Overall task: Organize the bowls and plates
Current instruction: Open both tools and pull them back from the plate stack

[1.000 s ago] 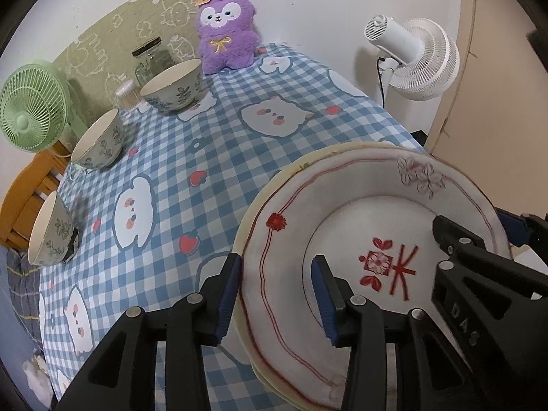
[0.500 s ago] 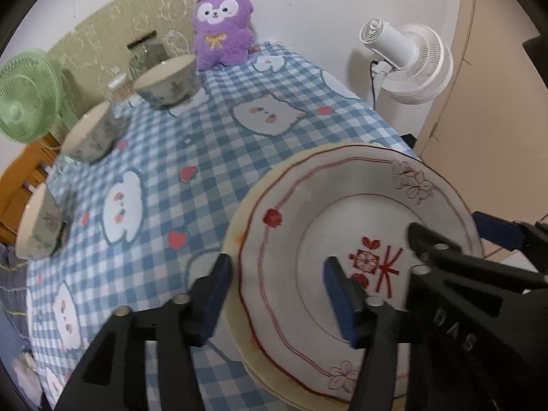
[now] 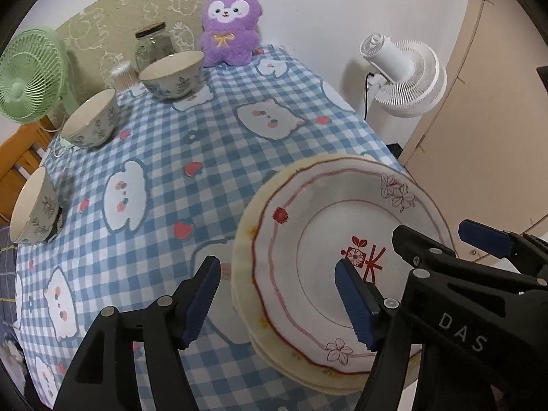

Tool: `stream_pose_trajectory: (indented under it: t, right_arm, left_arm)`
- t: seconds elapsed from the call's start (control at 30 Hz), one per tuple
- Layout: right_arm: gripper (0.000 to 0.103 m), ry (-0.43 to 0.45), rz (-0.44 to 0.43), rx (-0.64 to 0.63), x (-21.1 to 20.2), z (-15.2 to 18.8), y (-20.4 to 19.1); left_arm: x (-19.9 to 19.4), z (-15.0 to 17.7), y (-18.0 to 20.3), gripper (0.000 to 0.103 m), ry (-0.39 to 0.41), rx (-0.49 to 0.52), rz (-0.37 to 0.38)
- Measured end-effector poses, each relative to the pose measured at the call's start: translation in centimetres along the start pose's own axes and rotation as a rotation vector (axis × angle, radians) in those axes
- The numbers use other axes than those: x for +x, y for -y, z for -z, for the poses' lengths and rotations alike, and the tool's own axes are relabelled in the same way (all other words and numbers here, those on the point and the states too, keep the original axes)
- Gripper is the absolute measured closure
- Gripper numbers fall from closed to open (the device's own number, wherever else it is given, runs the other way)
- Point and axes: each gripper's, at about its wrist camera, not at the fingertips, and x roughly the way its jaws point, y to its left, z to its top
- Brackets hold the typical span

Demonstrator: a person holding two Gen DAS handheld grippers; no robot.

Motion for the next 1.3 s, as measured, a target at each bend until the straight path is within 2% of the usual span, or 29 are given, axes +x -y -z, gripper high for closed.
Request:
stream_pose_trajectory:
  t: [0.13, 0.43, 0.57, 0.73, 0.93, 1.13, 1.3]
  right_arm:
    - [0.026, 0.030, -0.014, -0.009, -2.0, -0.5, -0.6]
    - [0.018, 0.122, -0.026, -0.063, -6.6, -0.8, -3.3]
    - [0.013, 0.128, -0.014, -0.053, -8.0, -1.0, -4.0]
    - [0.013, 0.166, -0.028, -0.067, -10.0, -1.2, -4.8]
    - [0.013, 0.210, -0.022, -0.144, -12.2, -2.0, -6.2]
    - [0.013, 0.234, -0.075, -0.173, -13.2, -2.8, -6.6]
    - [0.013, 0.233, -0.110, -0.247, -13.4, -3.6, -7.5]
  left_arm:
    - [-1.5, -0.4, -0.8, 0.031, 0.020, -0.022, 0.001]
    - [-5.2, -0.8, -2.5, 0.027, 0.075, -0.052, 0.001]
    - [-6.8, -0.8, -3.2, 0.024, 0.105, -0.052, -0.012]
    - [-8.8, -0.9, -4.0, 0.021, 0.135, -0.061, -0.038]
    - [-10.9, -1.1, -5.1, 0.015, 0.160, -0.121, -0.057]
    - [-12.7, -1.6, -5.6, 0.011, 0.193, -0.163, -0.112]
    - [-13.1, -1.7, -6.3, 0.011, 0.197, -0.217, -0.125]
